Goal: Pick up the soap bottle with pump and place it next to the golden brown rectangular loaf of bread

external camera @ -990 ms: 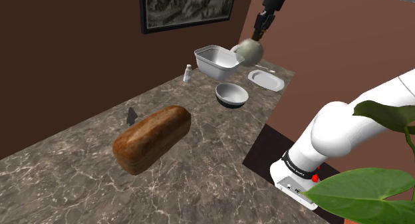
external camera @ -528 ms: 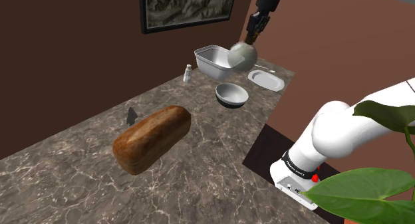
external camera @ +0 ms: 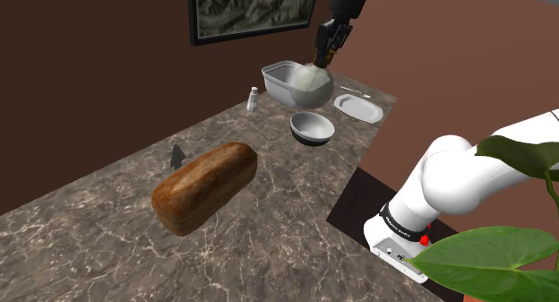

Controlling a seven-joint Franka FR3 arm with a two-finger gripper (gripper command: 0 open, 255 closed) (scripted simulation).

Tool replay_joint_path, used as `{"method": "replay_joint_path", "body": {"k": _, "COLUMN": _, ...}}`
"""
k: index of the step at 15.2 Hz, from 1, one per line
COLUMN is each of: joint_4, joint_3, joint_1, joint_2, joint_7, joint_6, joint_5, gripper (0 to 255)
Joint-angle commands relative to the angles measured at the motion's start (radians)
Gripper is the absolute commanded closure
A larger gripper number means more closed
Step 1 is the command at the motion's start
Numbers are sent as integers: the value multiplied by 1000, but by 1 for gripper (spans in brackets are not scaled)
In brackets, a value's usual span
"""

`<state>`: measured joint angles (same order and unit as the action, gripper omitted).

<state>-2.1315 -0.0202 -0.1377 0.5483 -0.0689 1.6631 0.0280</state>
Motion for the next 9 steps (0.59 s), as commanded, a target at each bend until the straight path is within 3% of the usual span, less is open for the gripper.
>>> {"method": "replay_joint_path", "body": {"k": 1, "joint_4": -2, "joint_3": 37, "joint_1": -14, "joint_2": 4, "joint_7": -48, "joint_6": 0, "joint_5": 16, "gripper": 255}}
{"method": "replay_joint_path", "body": {"k": 5, "joint_4": 10, "joint_3": 121, "joint_1": -46, "joint_2": -8, "joint_7": -152, "joint_6": 5, "joint_5": 50, "gripper": 255}}
{"method": "replay_joint_path", "body": {"k": 9, "joint_4": -53, "joint_3": 123, "joint_1": -47, "joint_2": 3, "joint_7": -149, "joint_6": 57, "joint_5": 52, "gripper": 255}}
